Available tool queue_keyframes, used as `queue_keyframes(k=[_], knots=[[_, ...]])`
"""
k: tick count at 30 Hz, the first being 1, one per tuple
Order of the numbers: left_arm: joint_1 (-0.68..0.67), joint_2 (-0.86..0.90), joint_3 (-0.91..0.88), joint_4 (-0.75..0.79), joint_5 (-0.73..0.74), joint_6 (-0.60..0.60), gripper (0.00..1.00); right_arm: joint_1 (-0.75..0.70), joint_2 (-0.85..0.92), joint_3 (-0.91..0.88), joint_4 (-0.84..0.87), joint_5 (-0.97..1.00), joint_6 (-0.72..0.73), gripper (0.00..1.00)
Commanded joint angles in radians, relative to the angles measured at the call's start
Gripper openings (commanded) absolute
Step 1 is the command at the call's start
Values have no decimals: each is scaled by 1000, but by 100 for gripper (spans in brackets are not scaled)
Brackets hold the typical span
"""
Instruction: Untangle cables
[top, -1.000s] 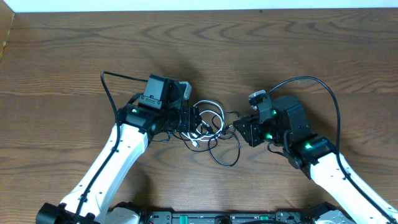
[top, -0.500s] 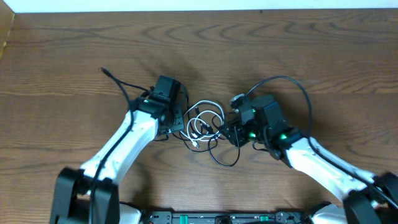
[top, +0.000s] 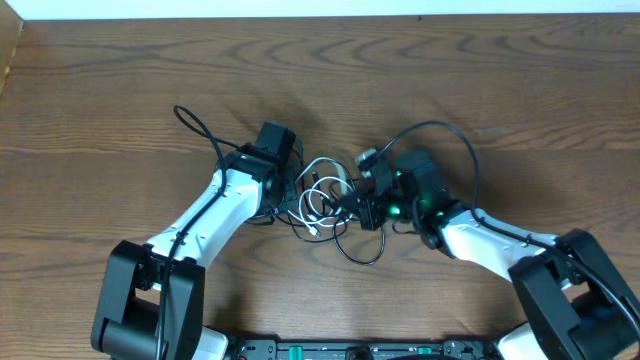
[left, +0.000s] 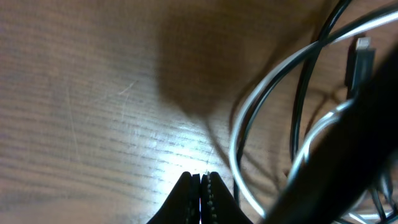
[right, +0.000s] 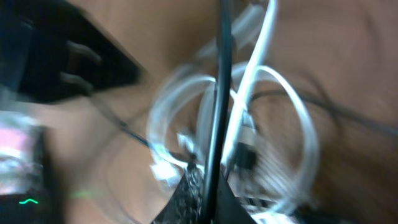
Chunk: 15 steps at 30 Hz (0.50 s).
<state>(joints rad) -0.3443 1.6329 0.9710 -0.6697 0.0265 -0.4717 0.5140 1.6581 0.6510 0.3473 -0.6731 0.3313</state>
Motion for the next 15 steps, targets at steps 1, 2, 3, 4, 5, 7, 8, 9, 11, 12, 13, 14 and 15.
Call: queue_keyframes(k=[1, 2, 3, 4, 5, 7, 8, 9, 11, 12, 13, 14, 15], knots=[[-1, 5, -2, -21, -9, -2, 8, -82, -101, 6, 159, -300, 137, 1], [-1, 5, -1, -27, -9, -2, 8, -113, -127, 6, 221, -324, 187, 1], [-2, 5, -2, -33, -9, -2, 8, -150, -159, 6, 289, -340, 244, 1], [-2, 5, -2, -37, -9, -2, 8, -190, -190, 6, 351, -343, 297, 1], [-2, 5, -2, -41, -9, -2, 8, -222, -216, 6, 404, -343, 334, 1], [-2, 5, -2, -45, -9, -2, 8, -296, -275, 6, 506, -338, 391, 1], [-2, 6, -2, -47, -9, -2, 8, -333, -304, 6, 551, -330, 409, 1], [-2, 5, -2, -48, -9, -2, 8, -363, -329, 6, 577, -320, 419, 1], [-2, 6, -2, -48, -9, -2, 8, -431, -385, 6, 600, -275, 436, 1], [-2, 5, -2, -48, -9, -2, 8, -461, -407, 6, 600, -250, 435, 1], [-2, 5, -2, -48, -9, -2, 8, -492, -428, 6, 599, -225, 435, 1], [-2, 5, -2, -48, -9, -2, 8, -524, -447, 6, 599, -200, 435, 1], [-2, 5, -2, -48, -9, -2, 8, -563, -468, 6, 599, -173, 435, 1]])
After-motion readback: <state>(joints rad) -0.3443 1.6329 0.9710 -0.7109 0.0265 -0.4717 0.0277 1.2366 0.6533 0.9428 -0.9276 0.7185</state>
